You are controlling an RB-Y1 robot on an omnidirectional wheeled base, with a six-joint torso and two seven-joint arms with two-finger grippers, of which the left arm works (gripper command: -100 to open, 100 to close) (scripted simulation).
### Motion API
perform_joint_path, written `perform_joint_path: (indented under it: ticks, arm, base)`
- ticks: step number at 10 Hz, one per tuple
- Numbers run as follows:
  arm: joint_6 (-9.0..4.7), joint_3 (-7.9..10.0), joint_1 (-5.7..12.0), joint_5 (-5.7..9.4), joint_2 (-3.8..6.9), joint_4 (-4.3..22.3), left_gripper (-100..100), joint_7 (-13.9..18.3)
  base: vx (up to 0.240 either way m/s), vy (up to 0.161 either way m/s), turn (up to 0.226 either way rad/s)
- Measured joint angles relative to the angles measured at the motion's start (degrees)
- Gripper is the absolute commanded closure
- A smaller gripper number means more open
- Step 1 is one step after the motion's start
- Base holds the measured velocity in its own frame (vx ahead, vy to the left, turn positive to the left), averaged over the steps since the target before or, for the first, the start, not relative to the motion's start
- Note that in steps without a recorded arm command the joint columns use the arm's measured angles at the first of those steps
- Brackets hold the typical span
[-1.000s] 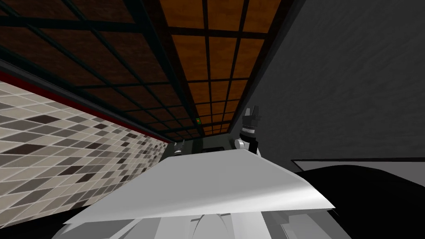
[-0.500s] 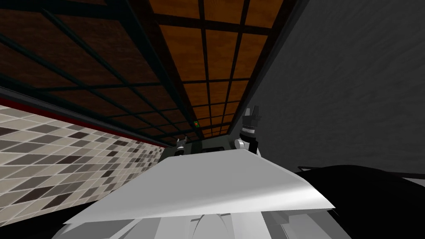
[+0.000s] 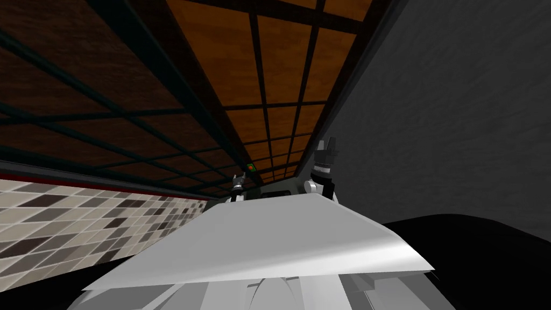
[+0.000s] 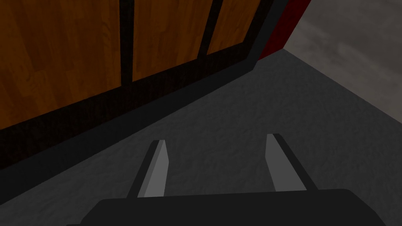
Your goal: Pull the door open
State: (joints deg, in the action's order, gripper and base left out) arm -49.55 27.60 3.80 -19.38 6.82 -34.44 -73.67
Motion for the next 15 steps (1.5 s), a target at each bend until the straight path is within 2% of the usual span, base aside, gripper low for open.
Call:
perform_joint_path:
  ticks: [1,2,3,4,10,11,12,13,14,15]
  arm:
    - [-0.95,0.1,2.72,0.18,0.34,2.61,-100,-0.59]
    - [-0.87,-0.19,2.73,0.06,0.02,1.93,-100,-0.6]
    - [-0.39,-0.45,1.97,-0.1,-0.39,0.43,-100,-0.3]
    - [-0.26,-0.48,1.9,-0.12,-0.43,0.27,100,-0.22]
    - [-0.38,-0.6,1.91,-0.18,-0.6,0.54,100,-0.31]
    - [0.52,-0.79,1.02,-0.21,-1.03,-1.5,100,0.22]
    - [0.89,-0.96,0.35,-0.23,-1.05,-2.26,100,0.84]
    - [0.12,-0.72,0.87,-0.05,-0.6,-0.29,100,0.77]
    - [-0.11,-0.69,0.3,0.03,-0.68,-0.26,100,0.92]
    - [-0.35,-0.55,0.47,0.15,-0.51,0.7,100,0.97]
  base:
    - [0.138,0.004,-0.036]
    - [0.033,0.005,0.025]
    - [0.0,0.0,0.0]
    - [0.002,-0.002,-0.012]
    - [-0.021,-0.004,0.002]
    - [-0.128,-0.011,0.014]
    - [-0.066,-0.016,0.011]
    - [-0.086,-0.019,0.041]
    - [-0.087,-0.016,0.03]
    - [-0.14,-0.024,0.061]
